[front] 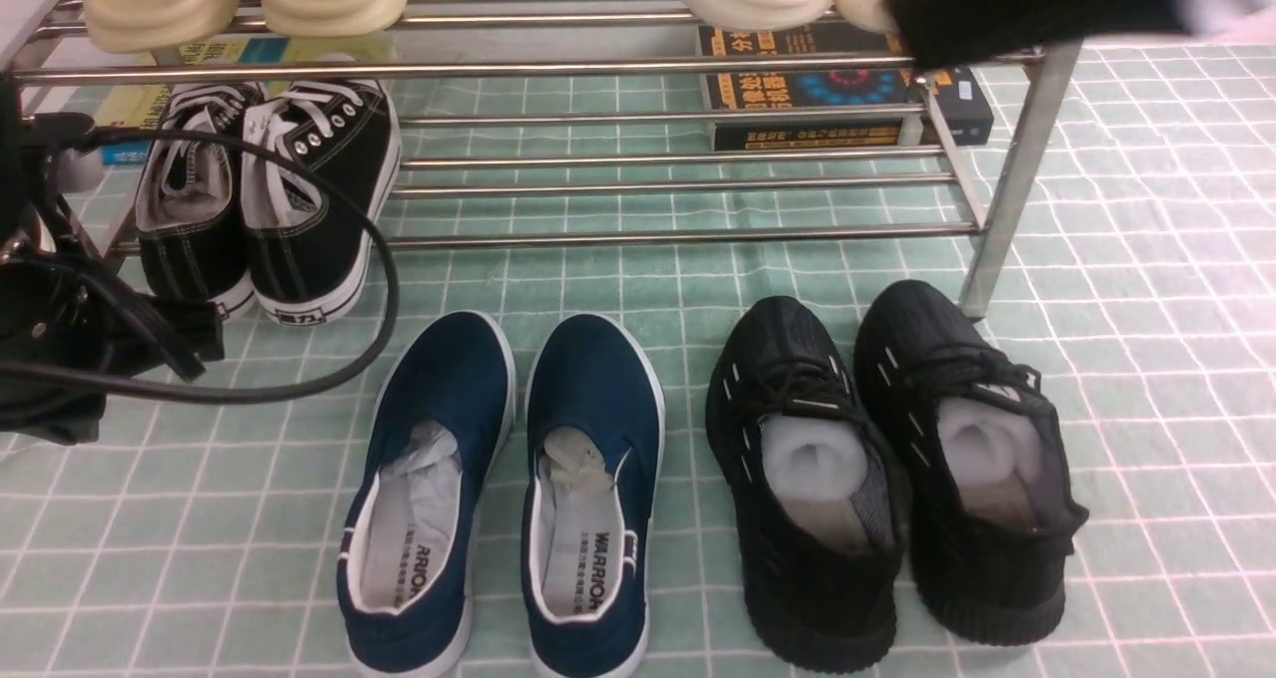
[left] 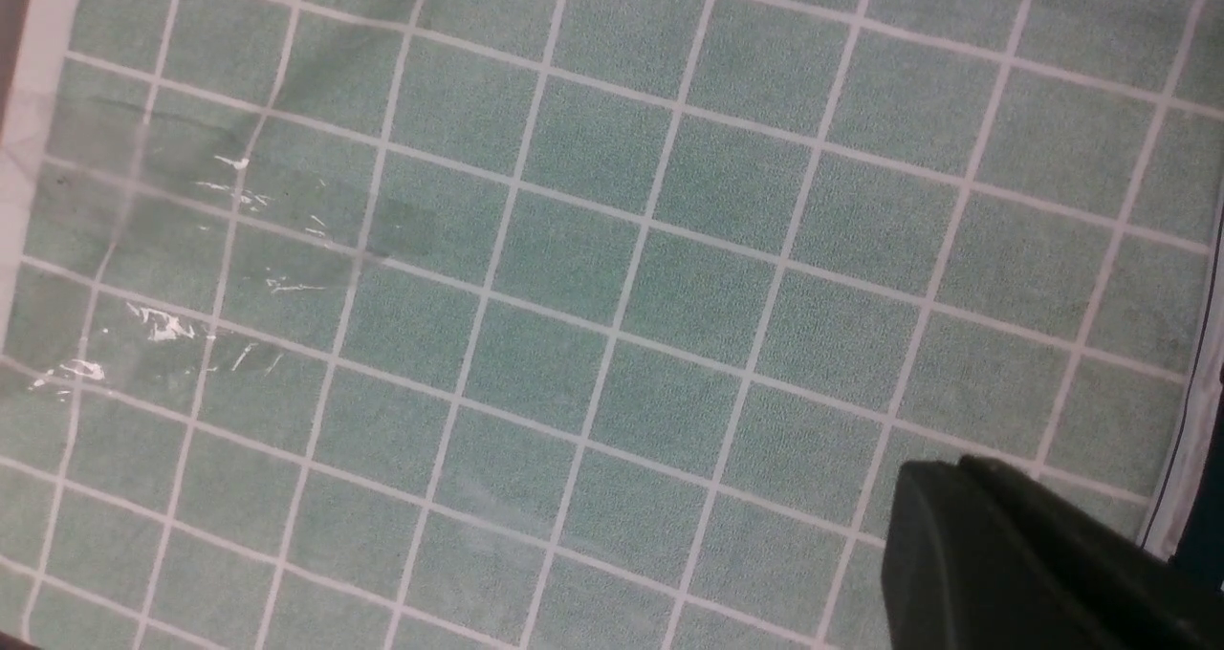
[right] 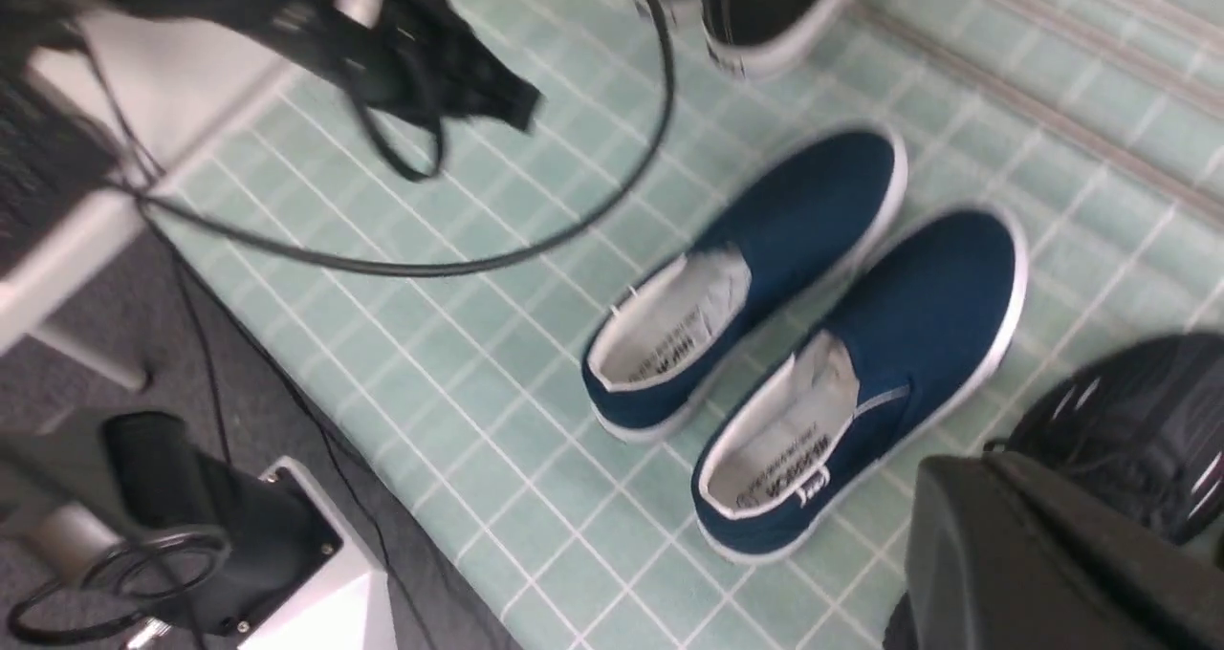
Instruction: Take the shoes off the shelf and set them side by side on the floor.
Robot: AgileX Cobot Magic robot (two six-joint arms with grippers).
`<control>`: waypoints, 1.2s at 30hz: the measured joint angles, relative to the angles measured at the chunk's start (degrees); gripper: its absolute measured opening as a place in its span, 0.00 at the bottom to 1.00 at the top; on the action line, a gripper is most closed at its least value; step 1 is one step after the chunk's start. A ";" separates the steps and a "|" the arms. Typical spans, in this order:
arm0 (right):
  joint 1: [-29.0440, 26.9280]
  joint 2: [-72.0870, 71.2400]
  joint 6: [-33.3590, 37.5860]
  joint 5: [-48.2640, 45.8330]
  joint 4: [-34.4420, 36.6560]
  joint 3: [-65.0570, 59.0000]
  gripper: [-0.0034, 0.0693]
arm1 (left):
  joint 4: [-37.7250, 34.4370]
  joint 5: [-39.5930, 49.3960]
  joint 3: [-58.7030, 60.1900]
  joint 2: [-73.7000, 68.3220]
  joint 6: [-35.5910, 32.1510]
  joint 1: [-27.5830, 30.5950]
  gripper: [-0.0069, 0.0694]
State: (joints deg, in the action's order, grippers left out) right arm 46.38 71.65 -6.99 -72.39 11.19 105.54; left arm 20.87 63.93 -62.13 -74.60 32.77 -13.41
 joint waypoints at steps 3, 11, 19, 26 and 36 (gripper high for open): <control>0.00 -5.08 2.56 0.00 0.24 -2.54 0.04 | 0.00 0.06 0.00 0.00 0.00 0.00 0.11; 0.00 -28.81 11.11 -0.01 0.47 -29.11 0.05 | -0.10 0.79 0.00 0.00 0.00 0.00 0.12; 0.00 -39.55 12.64 20.30 4.70 -60.78 0.05 | -0.10 2.55 0.00 0.00 0.00 0.00 0.13; 0.00 -39.77 12.64 40.09 4.94 -71.00 0.06 | -0.10 2.61 0.00 0.00 0.06 0.00 0.14; 0.00 -39.77 12.64 45.53 4.94 -71.92 0.07 | -0.10 2.01 0.00 0.00 0.16 0.00 0.15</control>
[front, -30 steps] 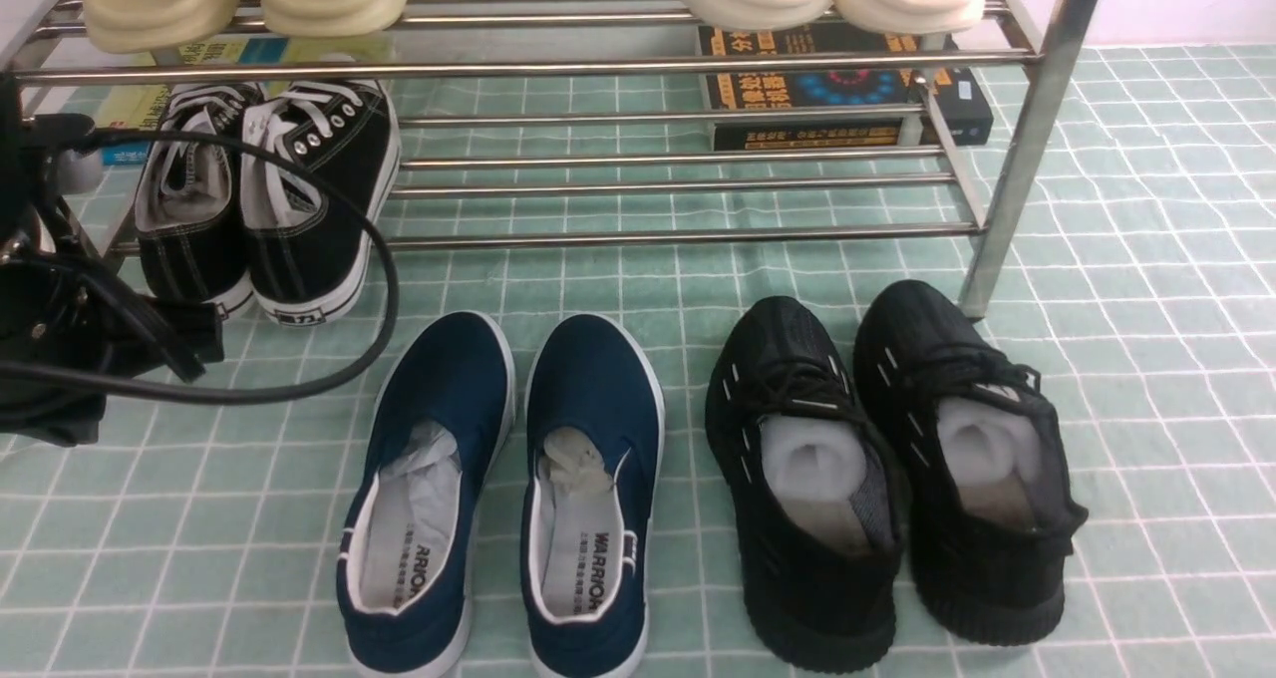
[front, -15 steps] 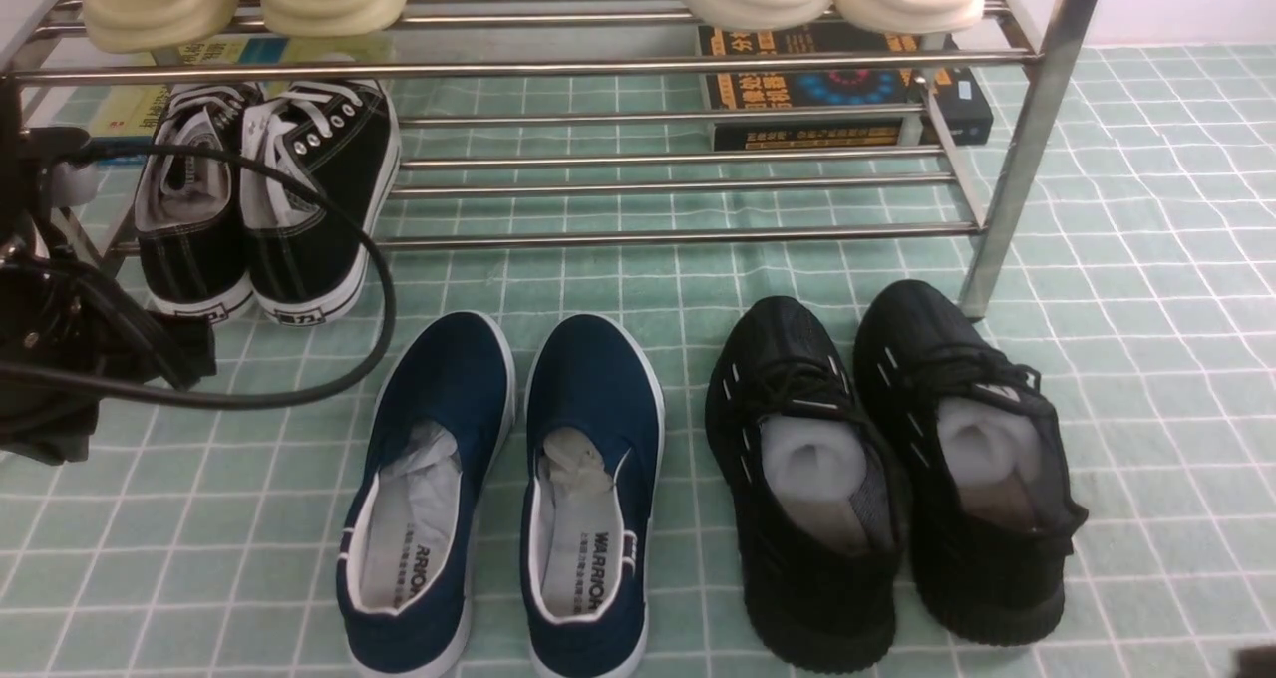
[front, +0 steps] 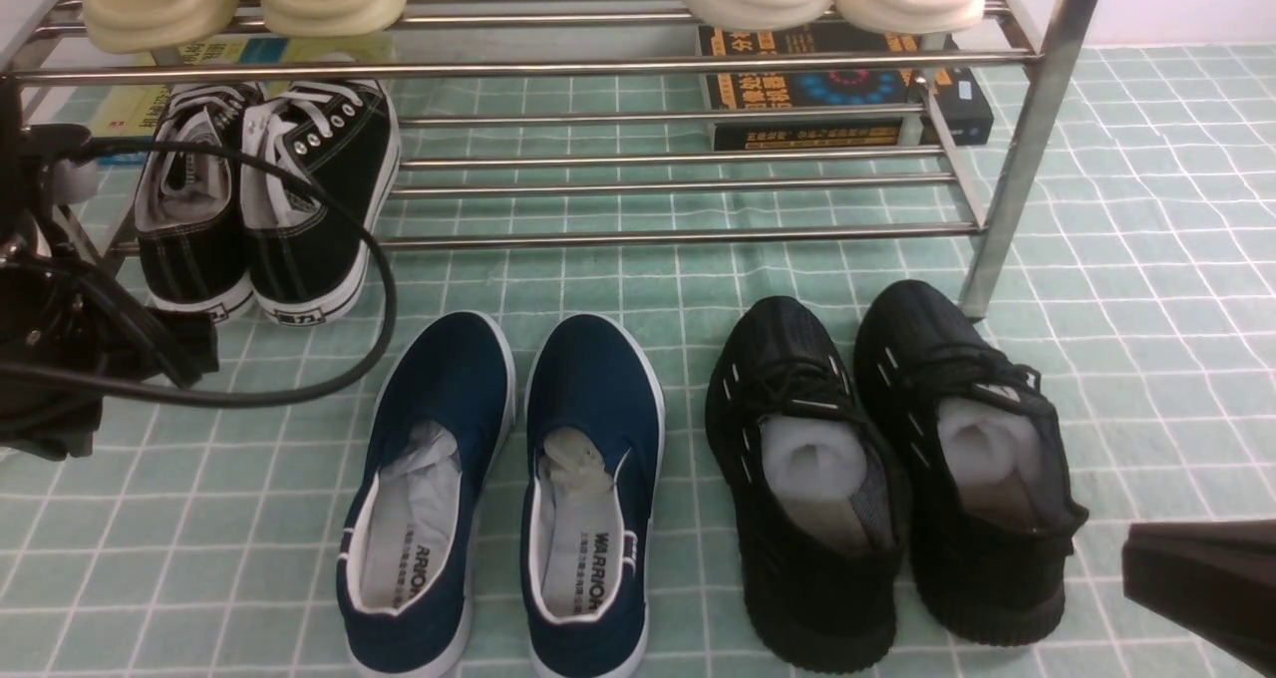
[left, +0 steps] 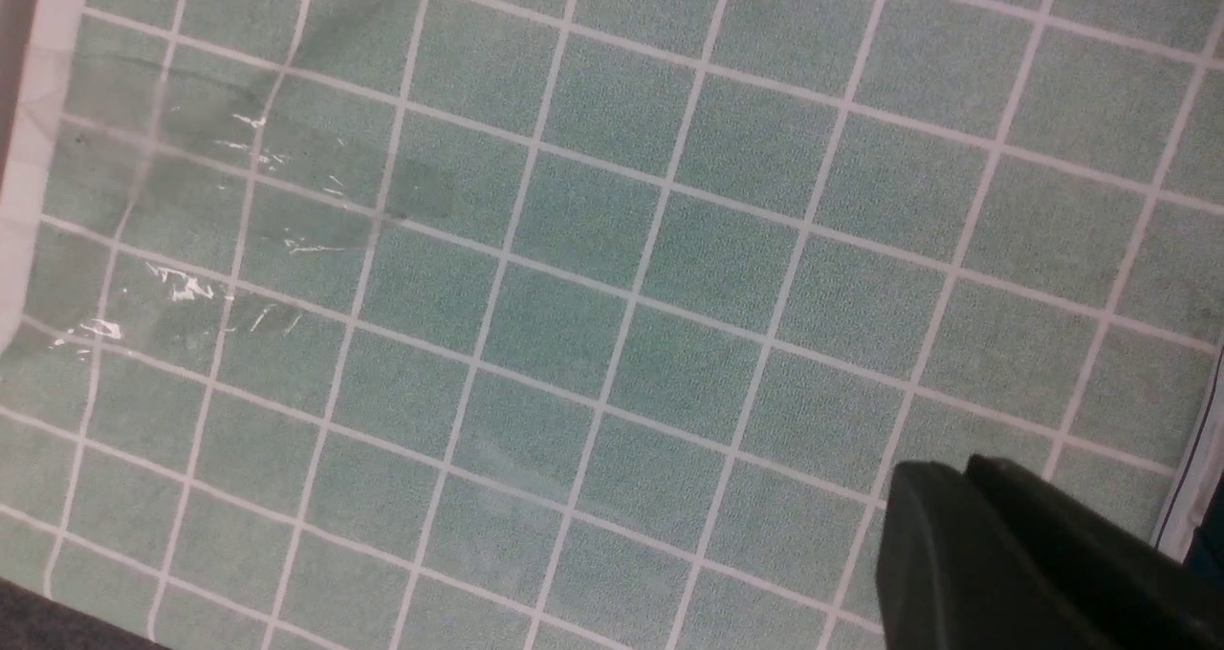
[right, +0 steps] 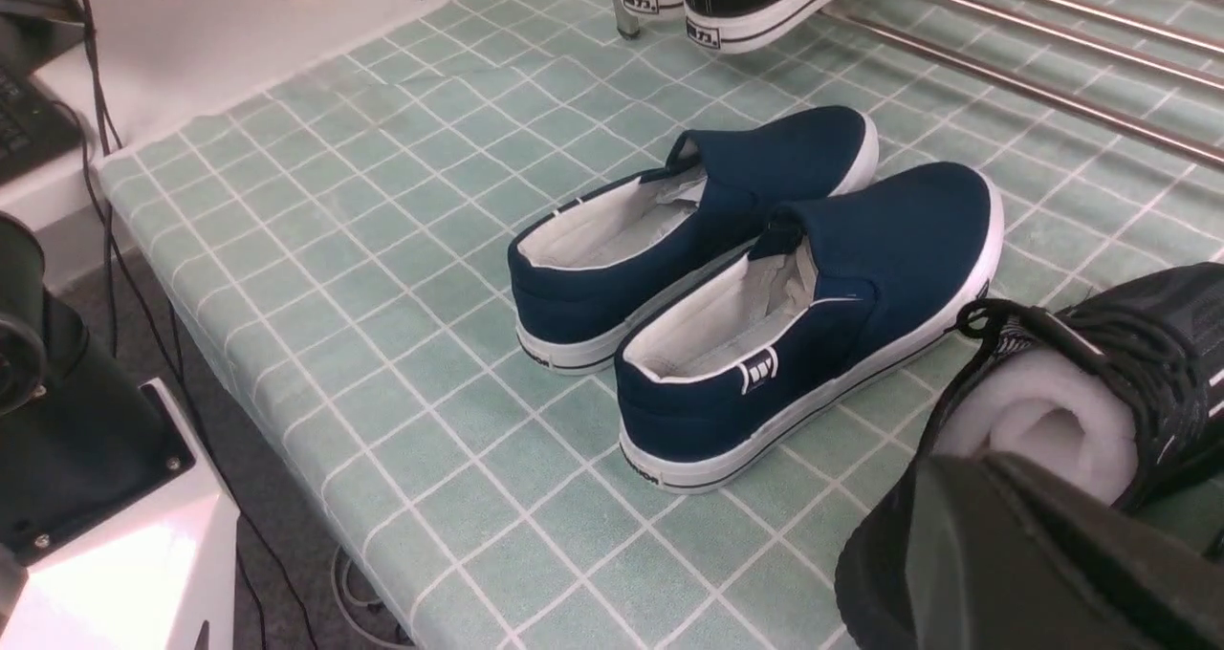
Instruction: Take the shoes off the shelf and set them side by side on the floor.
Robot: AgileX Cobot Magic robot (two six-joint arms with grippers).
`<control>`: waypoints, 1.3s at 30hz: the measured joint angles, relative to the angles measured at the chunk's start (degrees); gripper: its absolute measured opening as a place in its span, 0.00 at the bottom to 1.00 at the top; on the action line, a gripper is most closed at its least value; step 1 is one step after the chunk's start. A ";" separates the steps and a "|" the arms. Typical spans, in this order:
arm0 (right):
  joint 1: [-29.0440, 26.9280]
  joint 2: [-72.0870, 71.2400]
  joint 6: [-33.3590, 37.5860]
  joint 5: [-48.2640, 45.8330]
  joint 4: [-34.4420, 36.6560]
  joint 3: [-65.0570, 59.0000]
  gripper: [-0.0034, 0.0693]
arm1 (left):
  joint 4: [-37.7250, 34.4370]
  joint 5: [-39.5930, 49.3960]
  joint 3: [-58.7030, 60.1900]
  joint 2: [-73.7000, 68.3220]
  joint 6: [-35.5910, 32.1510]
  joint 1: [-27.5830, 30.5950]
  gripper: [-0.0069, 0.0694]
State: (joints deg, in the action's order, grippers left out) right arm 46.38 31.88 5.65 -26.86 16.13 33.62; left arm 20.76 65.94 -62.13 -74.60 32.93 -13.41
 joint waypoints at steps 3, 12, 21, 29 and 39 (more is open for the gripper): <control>0.00 0.00 0.00 -0.78 0.06 -0.05 0.07 | 0.00 -0.07 0.00 0.00 0.13 0.00 0.16; 0.00 0.00 0.00 -1.56 0.11 -0.06 0.07 | 0.00 -0.08 0.00 0.00 2.78 0.00 0.16; -2.38 -8.39 0.00 -1.37 0.17 -5.35 0.09 | 2.00 -2.43 0.00 0.00 2.86 0.00 0.17; -20.09 -22.78 0.00 -1.23 -0.49 -15.93 0.10 | 3.40 -3.40 0.00 0.00 2.91 0.00 0.18; -34.18 -32.42 0.00 -1.24 -5.24 -28.98 0.12 | 3.40 -3.51 0.00 0.00 2.78 0.00 0.18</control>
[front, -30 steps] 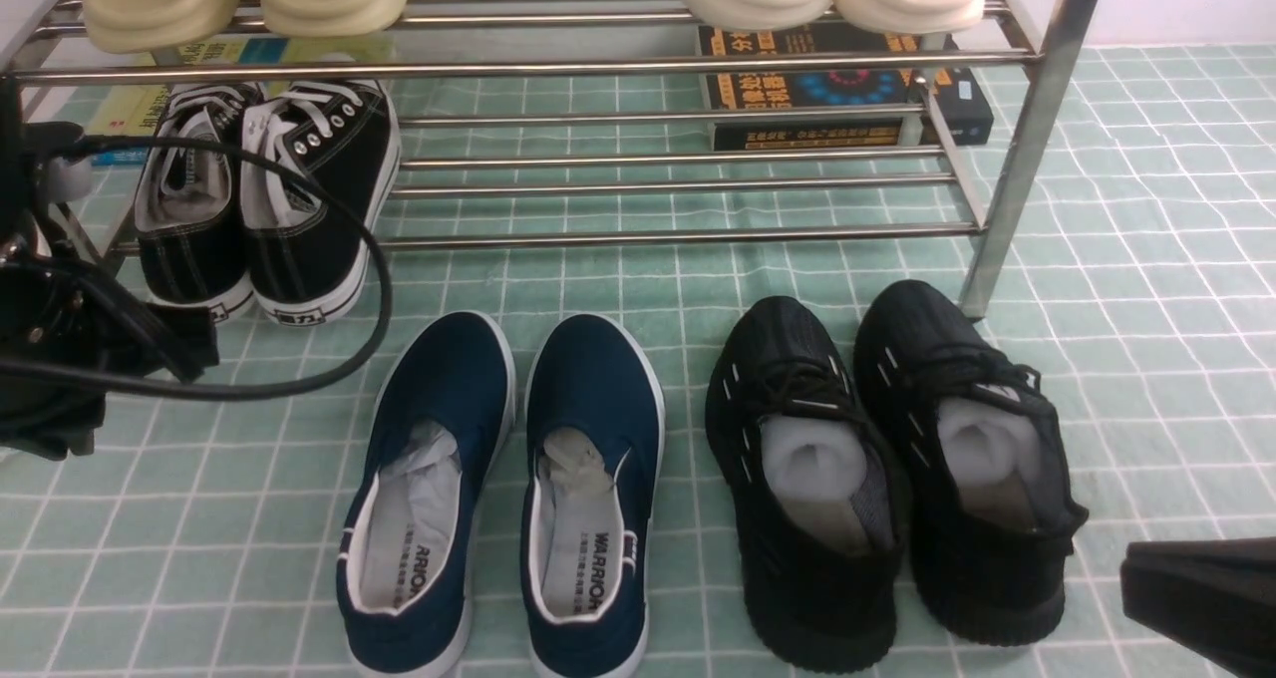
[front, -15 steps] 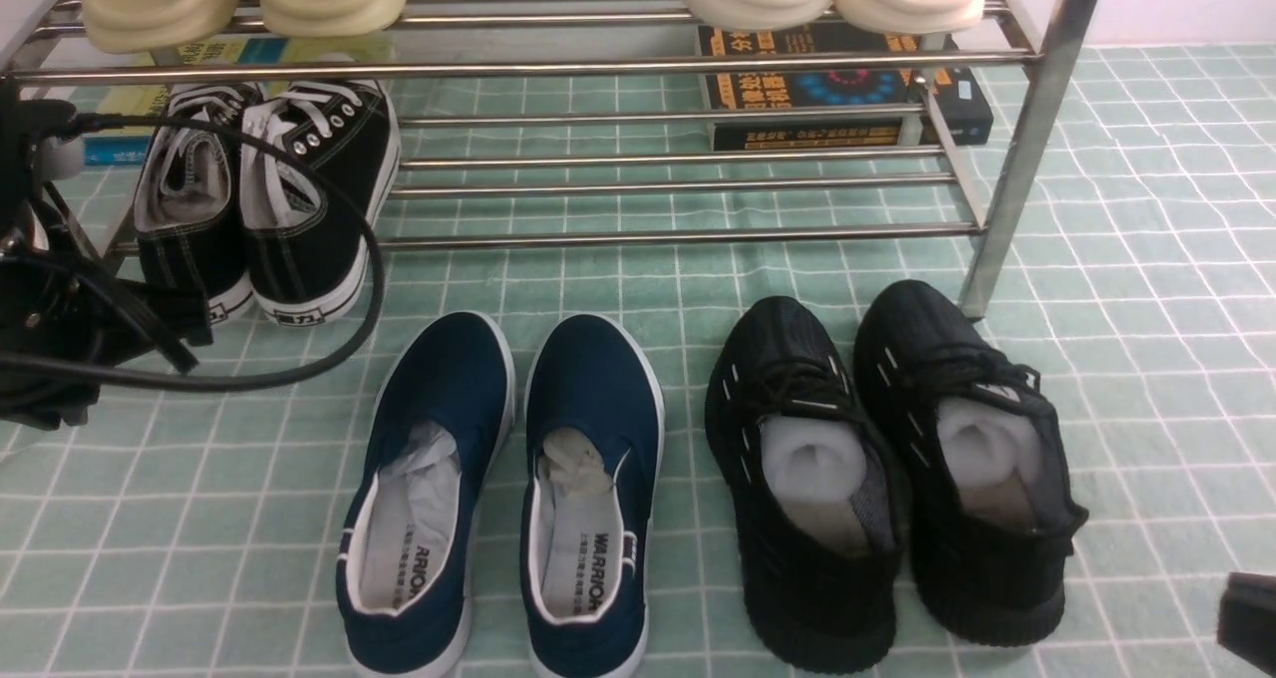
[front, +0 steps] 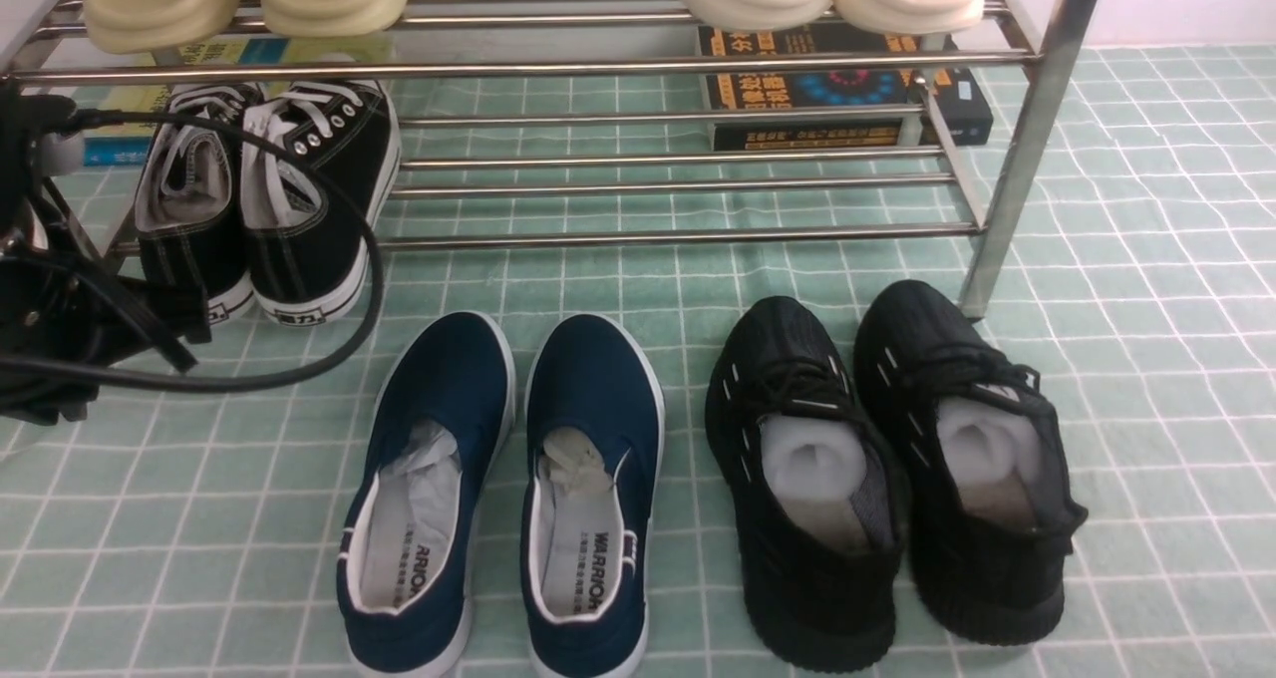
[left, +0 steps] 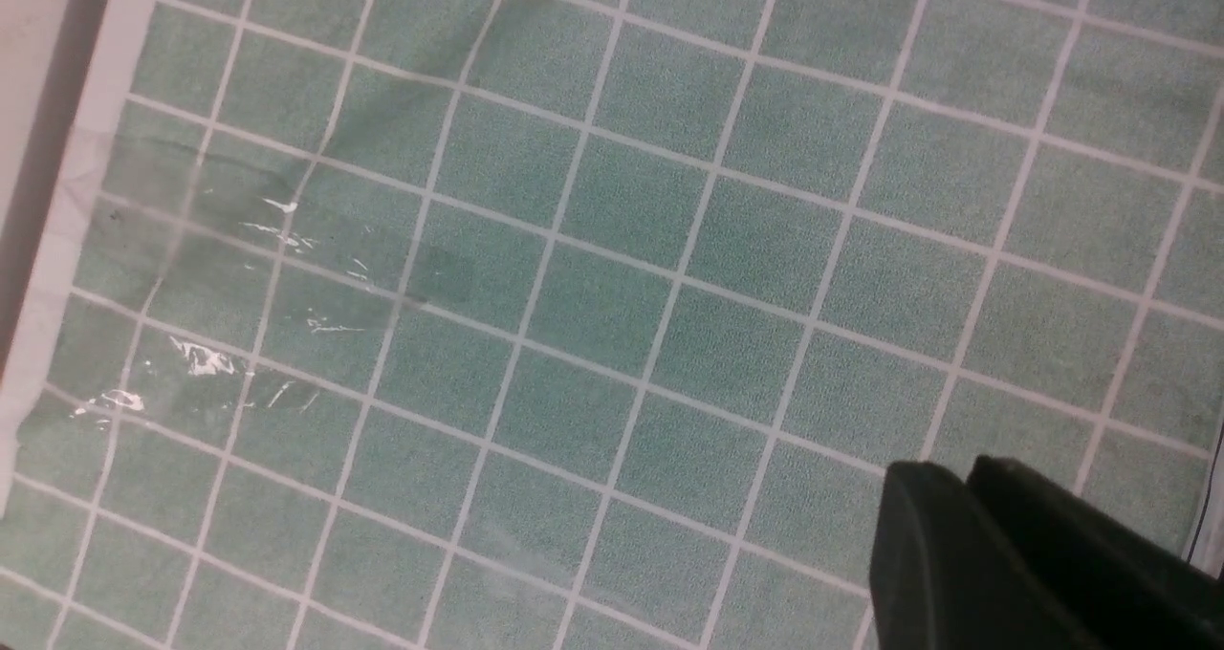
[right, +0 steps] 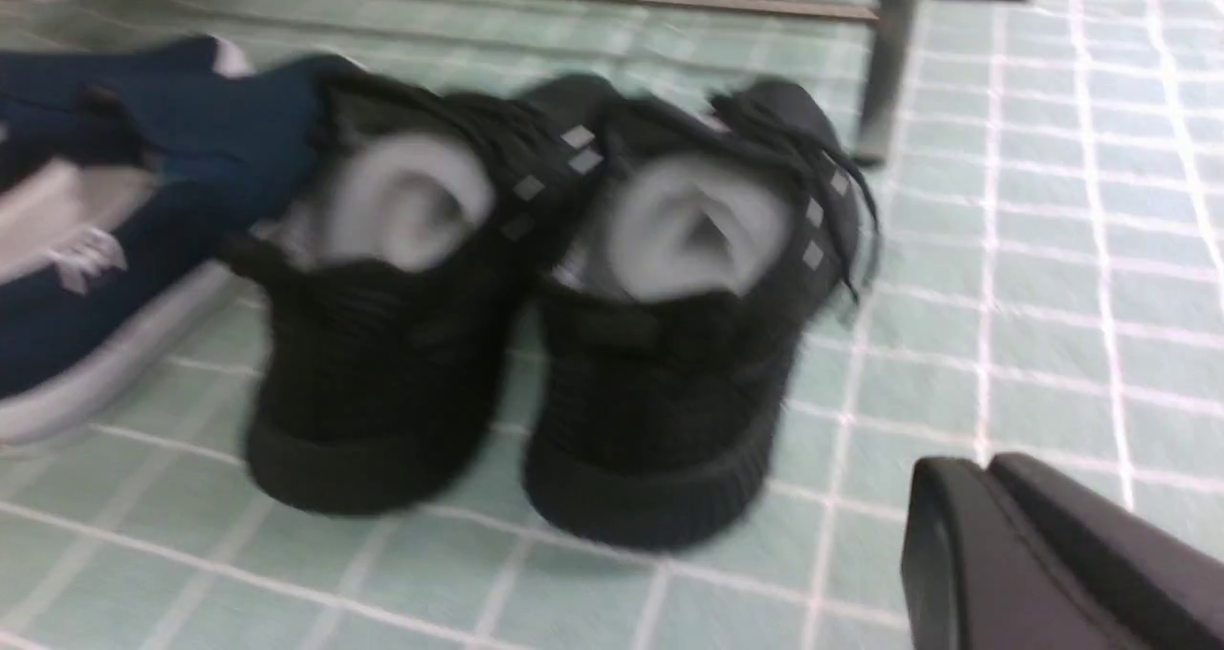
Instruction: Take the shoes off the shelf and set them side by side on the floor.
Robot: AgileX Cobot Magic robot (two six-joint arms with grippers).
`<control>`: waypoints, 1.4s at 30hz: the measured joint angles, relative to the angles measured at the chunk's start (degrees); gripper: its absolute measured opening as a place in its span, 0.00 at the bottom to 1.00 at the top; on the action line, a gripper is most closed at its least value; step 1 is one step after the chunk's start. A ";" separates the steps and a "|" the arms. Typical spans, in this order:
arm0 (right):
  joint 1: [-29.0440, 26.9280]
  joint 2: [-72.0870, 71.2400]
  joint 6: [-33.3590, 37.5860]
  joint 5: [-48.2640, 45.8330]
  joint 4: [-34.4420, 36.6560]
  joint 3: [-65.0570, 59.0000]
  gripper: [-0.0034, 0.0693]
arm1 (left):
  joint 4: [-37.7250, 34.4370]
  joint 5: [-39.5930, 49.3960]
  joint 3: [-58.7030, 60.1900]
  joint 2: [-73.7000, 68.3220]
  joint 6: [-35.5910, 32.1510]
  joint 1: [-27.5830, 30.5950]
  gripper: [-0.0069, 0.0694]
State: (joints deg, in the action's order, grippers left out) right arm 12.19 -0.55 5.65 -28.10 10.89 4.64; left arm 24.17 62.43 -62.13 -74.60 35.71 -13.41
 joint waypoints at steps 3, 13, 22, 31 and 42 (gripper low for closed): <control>-2.31 -0.05 0.00 0.03 -0.41 -3.72 0.13 | -0.42 -0.01 0.00 0.66 -1.65 0.00 0.18; -6.68 -0.05 0.00 4.85 -2.64 -5.18 0.15 | -0.97 -0.57 0.00 9.15 -9.74 0.00 0.18; -10.96 -0.05 0.00 4.90 -6.74 -5.18 0.16 | -4.61 2.85 0.00 22.35 -16.13 0.00 0.18; -10.96 -0.05 0.00 4.90 -6.78 -5.18 0.18 | -8.57 8.34 -0.07 35.98 -23.06 0.00 0.18; -10.96 -0.05 -0.60 4.90 -6.80 -5.18 0.19 | -16.80 8.34 8.70 53.03 -26.10 0.00 0.18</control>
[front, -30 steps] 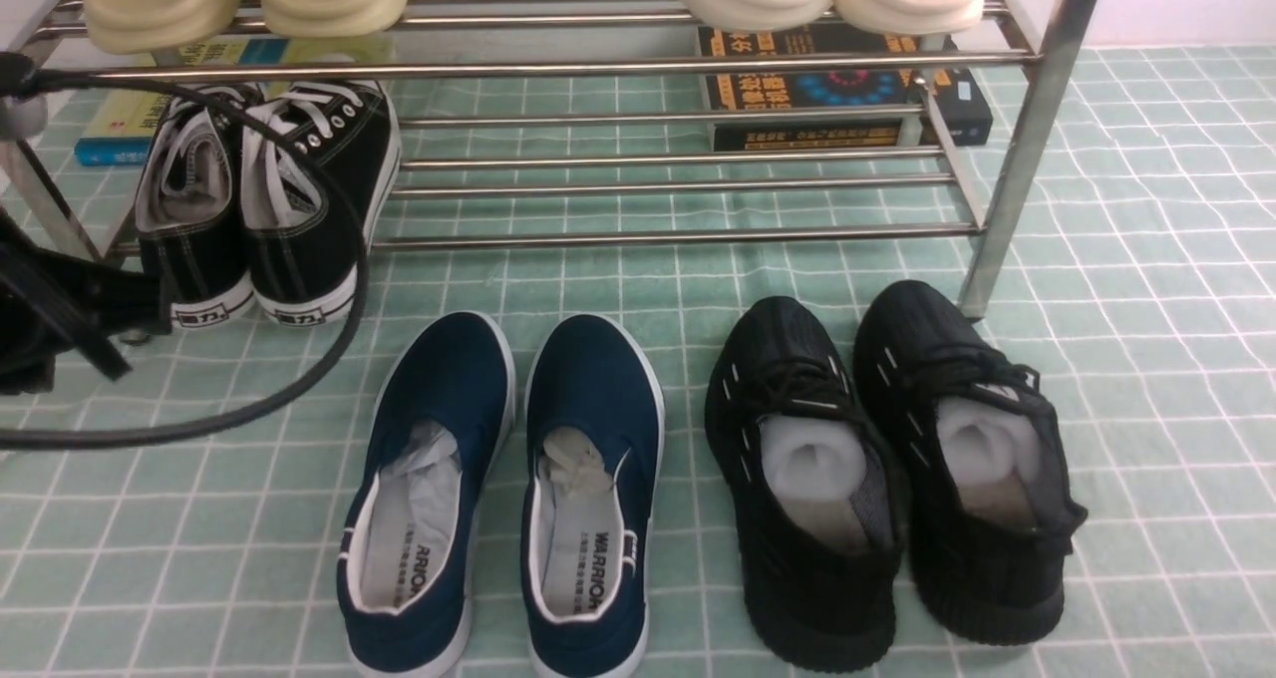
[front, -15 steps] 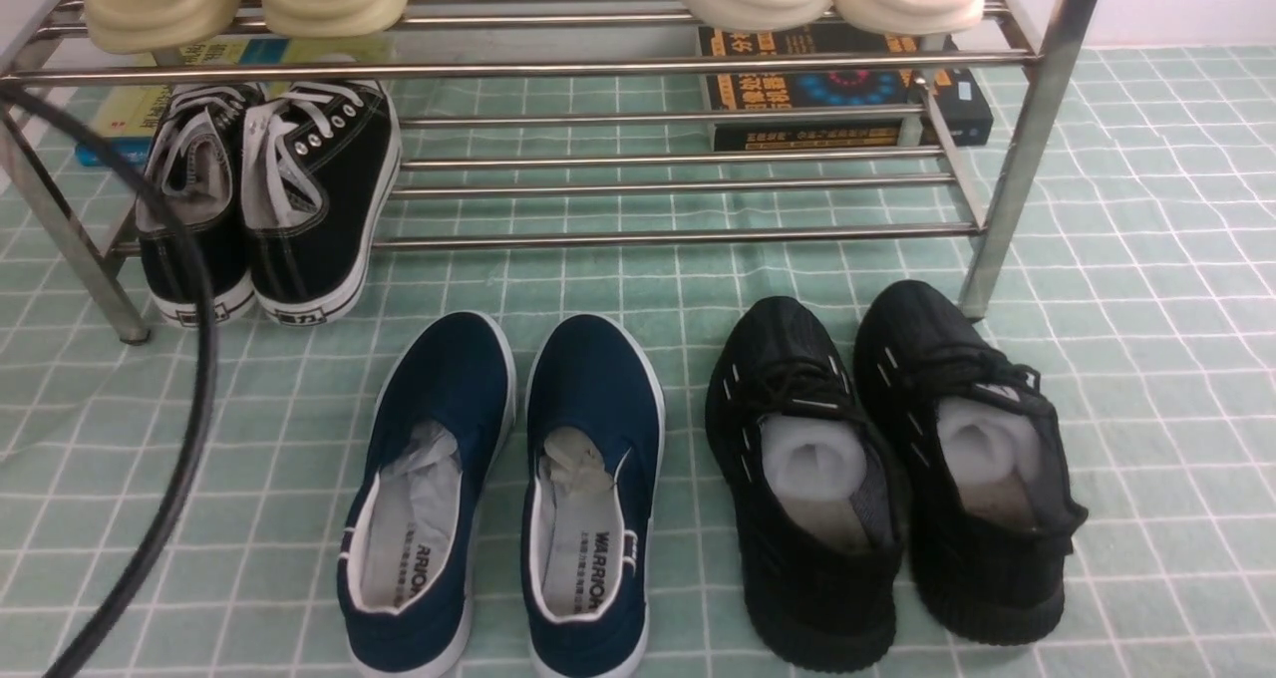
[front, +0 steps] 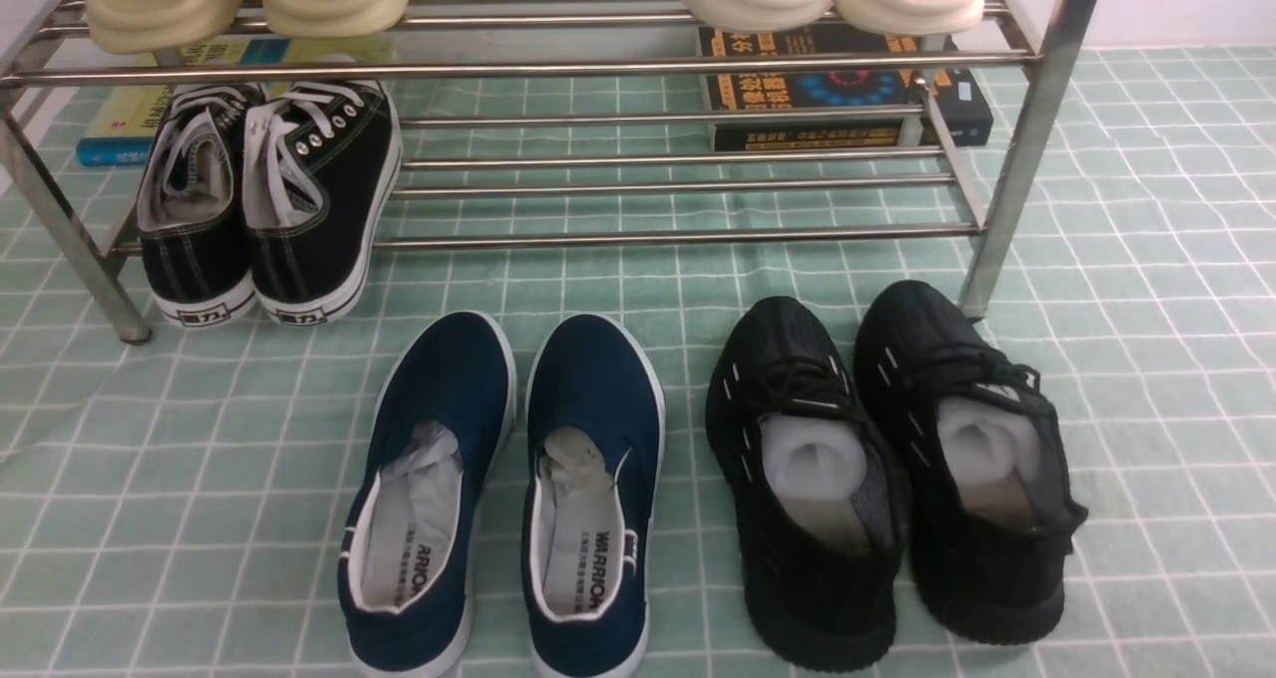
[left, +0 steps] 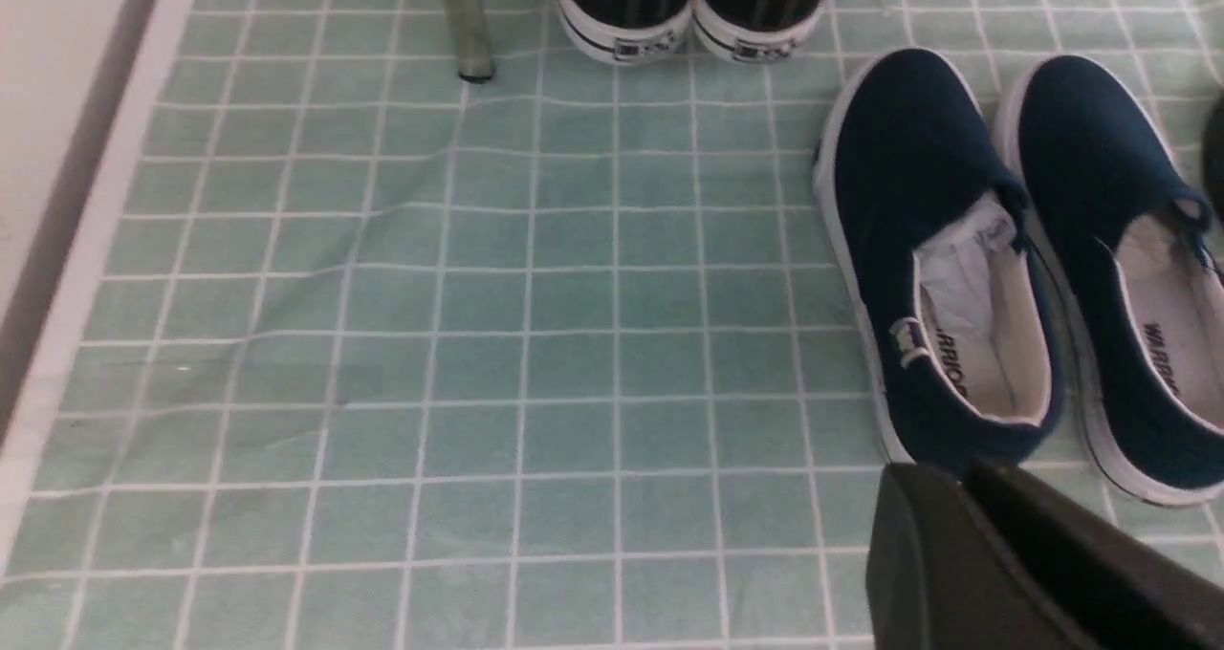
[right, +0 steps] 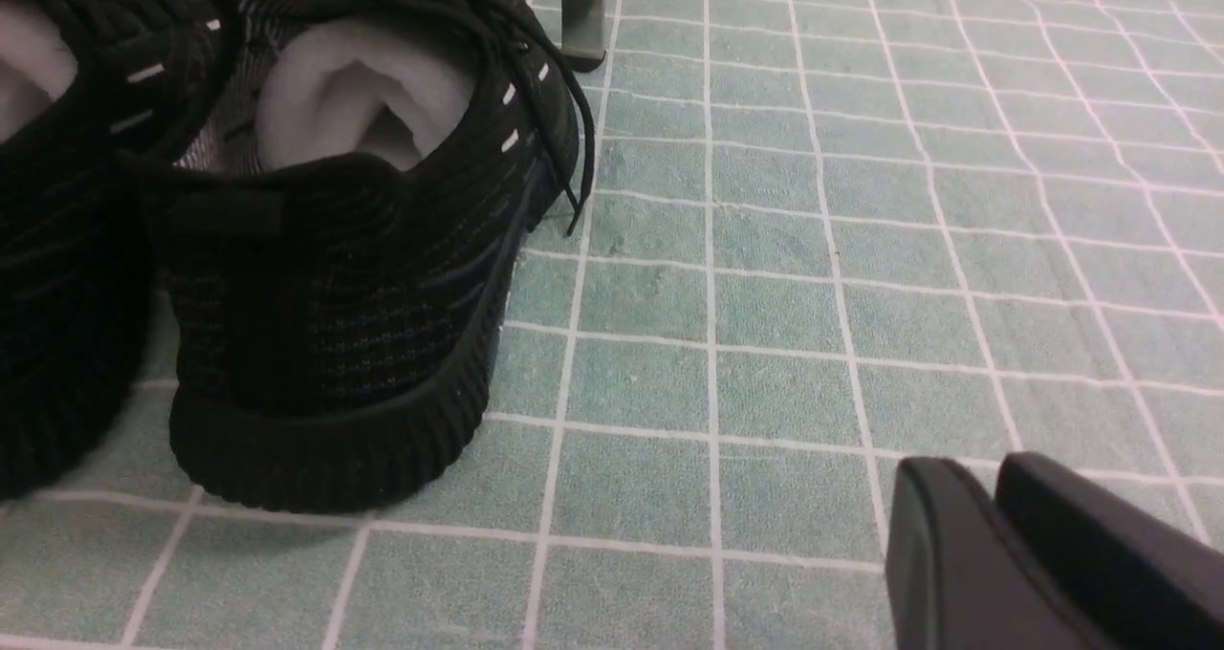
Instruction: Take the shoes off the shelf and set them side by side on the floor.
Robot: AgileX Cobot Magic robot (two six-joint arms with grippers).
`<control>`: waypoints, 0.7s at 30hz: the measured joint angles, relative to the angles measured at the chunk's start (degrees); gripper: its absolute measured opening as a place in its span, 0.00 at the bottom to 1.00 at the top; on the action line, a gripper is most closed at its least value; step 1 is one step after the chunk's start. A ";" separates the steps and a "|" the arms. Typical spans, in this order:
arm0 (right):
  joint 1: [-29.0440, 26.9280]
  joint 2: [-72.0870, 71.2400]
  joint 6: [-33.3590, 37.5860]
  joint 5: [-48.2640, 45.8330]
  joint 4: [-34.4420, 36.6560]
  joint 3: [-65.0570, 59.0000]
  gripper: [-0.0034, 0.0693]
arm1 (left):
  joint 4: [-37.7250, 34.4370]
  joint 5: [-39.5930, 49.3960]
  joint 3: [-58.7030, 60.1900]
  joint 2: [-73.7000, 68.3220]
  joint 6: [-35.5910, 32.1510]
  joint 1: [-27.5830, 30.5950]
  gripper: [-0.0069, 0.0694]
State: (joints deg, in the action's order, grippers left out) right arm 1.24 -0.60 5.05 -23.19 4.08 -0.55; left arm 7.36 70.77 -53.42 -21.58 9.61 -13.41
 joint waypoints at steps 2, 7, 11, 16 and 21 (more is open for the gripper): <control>0.00 0.00 -1.50 0.12 0.00 -0.01 0.19 | -3.73 0.00 3.70 3.98 -0.05 0.00 0.18; 0.00 0.00 -4.61 0.12 0.00 -0.01 0.20 | -14.55 -0.02 13.21 10.86 -0.05 0.00 0.18; 0.00 0.00 -5.05 0.12 0.00 -0.01 0.21 | -20.29 -6.62 20.14 12.40 -0.05 0.00 0.18; 0.00 0.00 -5.05 0.12 -0.05 -0.01 0.21 | -22.56 -20.75 26.10 12.40 -0.05 0.00 0.18; 0.00 0.00 -5.05 0.12 -0.05 -0.01 0.23 | -23.16 -36.90 31.45 12.40 -0.05 0.00 0.19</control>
State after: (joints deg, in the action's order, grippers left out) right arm 1.24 -0.60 0.00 -23.07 4.03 -0.56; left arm -15.80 33.87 -21.98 -9.17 9.56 -13.41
